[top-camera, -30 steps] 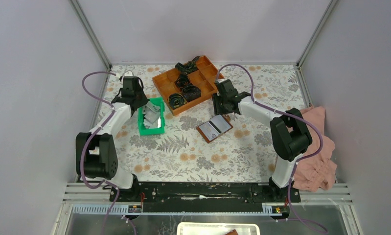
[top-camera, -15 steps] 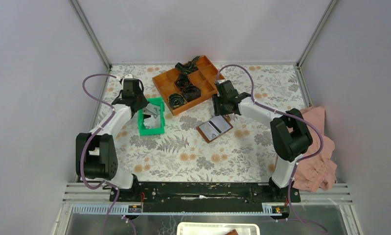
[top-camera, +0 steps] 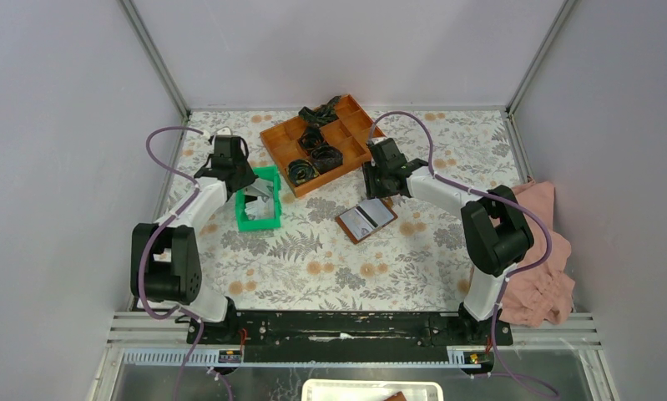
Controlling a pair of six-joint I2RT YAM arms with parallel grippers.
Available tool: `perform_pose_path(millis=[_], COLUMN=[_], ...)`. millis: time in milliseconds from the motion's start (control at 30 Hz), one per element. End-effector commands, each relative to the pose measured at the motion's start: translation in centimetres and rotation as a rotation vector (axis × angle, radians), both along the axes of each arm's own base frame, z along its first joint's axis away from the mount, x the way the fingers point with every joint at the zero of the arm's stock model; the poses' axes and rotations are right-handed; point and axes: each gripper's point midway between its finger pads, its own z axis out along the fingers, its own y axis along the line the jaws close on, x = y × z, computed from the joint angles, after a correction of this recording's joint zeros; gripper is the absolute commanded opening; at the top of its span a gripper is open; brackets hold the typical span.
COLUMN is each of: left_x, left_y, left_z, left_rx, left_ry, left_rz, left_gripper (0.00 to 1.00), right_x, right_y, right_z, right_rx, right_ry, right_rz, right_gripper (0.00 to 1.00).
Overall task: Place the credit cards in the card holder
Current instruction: Adjust the credit card in the storage box.
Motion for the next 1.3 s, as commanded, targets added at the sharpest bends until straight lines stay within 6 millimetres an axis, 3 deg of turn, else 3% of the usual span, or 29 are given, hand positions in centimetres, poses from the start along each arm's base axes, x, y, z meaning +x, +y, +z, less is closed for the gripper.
perform_pose_path(millis=[0,367,533,667,800,1033,1267], left_x=[0.4,0.0,-0.3,-0.8,-1.2,-2.1,-2.5], left_y=[-0.8,-1.6,-0.7,0.3,2.1,4.5,3.9], left_z=[-0.4,-0.4,-1.0,-0.6,1.0,2.7,-0.2], left_rx=[-0.014,-0.017,0.015,0.026,0.055,0.091,0.104], left_ry=[-0.01,-0.003,0.023,0.026,-0.04,-0.11,-0.005], left_rz=[-0.031,-0.062,-0.021,0.057,0.172,0.29,0.215], left_gripper=[0.1,0.2,0.2,0.23,0.41,0.45,0.46], right_x=[0.6,0.6,0.6,0.4,0.0,-0.9,-1.9], right_y=[0.4,0.4,0.6,1.9,3.8,6.5,8.9], right_z=[2.6,2.4,2.4,3.4,5.3,6.8,6.9], right_rx=[0.024,0.024,0.029,0.038,0.045,0.06,0.045], right_ry=[-0.081,-0.079,-0.076,-0.108,-0.154,-0.167,-0.176], right_rz=[-0.012,-0.011,-0.006,0.05,0.107,0.167,0.209], right_gripper=[0.48,0.48,0.48,0.48,0.47,0.48,0.48])
